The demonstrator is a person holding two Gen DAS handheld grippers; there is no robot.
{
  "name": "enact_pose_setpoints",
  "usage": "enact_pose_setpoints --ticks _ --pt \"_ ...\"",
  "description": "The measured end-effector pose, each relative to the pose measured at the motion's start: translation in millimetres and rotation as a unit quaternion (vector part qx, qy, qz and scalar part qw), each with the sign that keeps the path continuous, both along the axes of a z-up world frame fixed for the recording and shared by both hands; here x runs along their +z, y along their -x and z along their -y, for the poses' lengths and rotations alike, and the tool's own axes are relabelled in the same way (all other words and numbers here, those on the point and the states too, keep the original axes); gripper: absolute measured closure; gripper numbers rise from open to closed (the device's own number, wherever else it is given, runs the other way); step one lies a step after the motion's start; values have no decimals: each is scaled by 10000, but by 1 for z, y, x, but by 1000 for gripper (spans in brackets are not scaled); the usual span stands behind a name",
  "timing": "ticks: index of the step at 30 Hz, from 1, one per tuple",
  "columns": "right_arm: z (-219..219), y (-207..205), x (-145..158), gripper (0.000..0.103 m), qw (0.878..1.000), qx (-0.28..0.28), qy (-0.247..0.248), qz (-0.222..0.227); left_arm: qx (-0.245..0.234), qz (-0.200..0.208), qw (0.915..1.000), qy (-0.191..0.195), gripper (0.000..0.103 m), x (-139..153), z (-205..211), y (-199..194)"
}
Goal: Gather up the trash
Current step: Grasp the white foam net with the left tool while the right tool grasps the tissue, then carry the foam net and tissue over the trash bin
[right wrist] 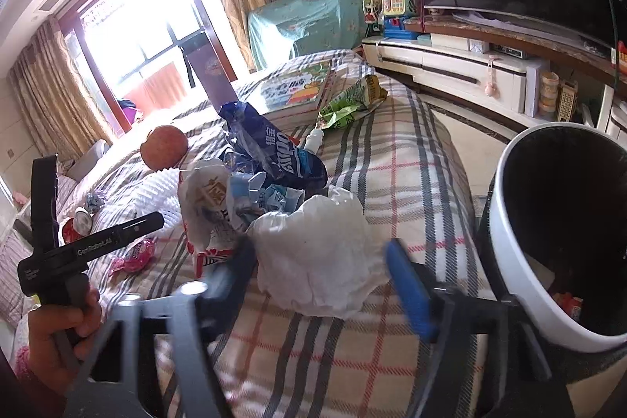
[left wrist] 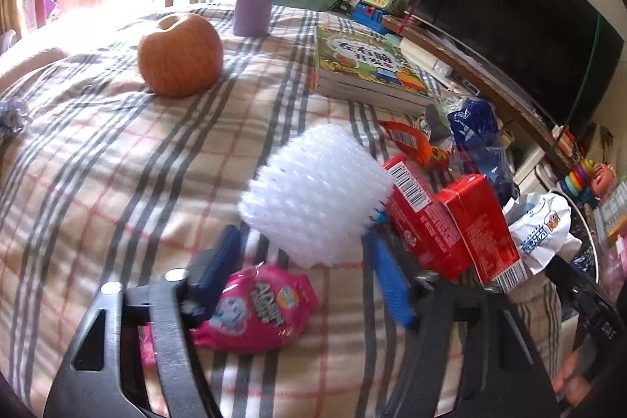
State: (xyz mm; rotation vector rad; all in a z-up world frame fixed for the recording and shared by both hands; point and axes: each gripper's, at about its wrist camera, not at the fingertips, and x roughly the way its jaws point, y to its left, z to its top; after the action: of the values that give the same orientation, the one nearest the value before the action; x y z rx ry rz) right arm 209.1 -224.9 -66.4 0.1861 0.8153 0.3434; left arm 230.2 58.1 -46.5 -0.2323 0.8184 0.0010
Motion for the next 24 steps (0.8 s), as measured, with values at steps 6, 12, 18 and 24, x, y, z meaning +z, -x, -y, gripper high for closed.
enact_pose_setpoints --ticks 6,12,18,24 --pt "0 9 2 78 9999 39 -98 111 -283 37 9995 116 86 -1 4 5" --pt "7 23 5 78 9997 10 -249 75 -416 76 9986 318 89 4 9 25" --pt "15 41 11 78 9994 -21 -320 103 -581 111 9974 416 89 10 20 56" --pt "29 57 18 78 9990 -164 -368 166 -785 98 9957 488 89 12 35 78"
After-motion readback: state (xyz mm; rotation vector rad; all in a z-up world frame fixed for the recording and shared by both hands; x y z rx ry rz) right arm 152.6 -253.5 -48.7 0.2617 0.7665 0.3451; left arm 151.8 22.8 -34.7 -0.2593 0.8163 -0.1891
